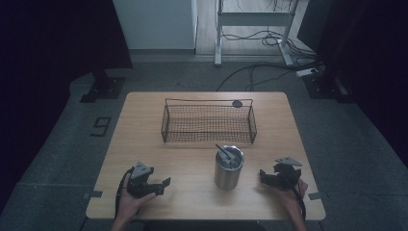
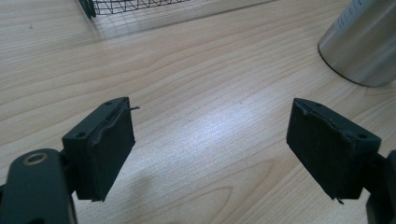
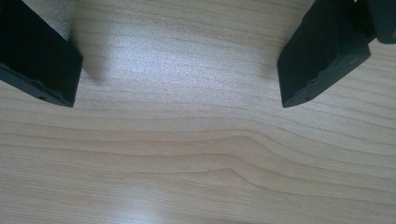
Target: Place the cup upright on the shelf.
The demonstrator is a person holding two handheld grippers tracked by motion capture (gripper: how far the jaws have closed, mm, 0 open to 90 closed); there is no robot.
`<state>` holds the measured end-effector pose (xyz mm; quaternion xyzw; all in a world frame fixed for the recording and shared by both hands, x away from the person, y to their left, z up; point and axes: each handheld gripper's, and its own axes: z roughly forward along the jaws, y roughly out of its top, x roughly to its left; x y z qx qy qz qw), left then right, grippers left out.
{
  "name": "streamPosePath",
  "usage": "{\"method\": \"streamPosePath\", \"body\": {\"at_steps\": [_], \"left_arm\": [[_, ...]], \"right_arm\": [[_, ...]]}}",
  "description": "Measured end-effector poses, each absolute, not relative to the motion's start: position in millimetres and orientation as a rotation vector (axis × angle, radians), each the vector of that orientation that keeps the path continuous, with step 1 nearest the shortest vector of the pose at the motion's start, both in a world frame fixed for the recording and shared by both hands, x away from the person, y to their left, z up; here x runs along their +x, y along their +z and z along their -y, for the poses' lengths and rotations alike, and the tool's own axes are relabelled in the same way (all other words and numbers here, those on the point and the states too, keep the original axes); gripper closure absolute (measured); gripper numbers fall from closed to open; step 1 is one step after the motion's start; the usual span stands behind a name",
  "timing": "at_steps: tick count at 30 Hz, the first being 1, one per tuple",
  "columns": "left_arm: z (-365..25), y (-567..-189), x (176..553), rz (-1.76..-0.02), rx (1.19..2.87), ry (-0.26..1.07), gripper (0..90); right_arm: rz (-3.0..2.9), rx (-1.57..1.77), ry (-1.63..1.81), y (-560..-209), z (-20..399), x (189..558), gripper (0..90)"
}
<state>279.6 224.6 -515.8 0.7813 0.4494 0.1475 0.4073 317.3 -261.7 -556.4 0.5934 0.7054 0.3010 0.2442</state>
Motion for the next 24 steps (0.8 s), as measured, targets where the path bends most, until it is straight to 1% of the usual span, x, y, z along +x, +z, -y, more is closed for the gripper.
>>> {"method": "streamPosePath", "body": {"at_steps": [4, 6, 14, 24], "left_arm": [[-223.1, -515.5, 278.4, -1.131, 1.971, 0.369, 15.4], [-221.9, -514.2, 277.7, -1.119, 1.973, 0.369, 15.4], [-217.6, -514.3, 278.4, -1.112, 1.984, 0.368, 15.4], [-216.8, -515.5, 279.9, -1.116, 1.989, 0.367, 15.4]], "right_arm": [[-1.909, 1.635, 0.818, -556.5, 262.0, 317.8, 0.0], [-1.895, 1.643, 0.818, -556.2, 262.7, 317.1, 1.8], [-1.893, 1.636, 0.822, -555.9, 262.8, 316.4, 3.7], [-1.847, 1.626, 0.878, -553.2, 268.4, 312.1, 10.0]]}}
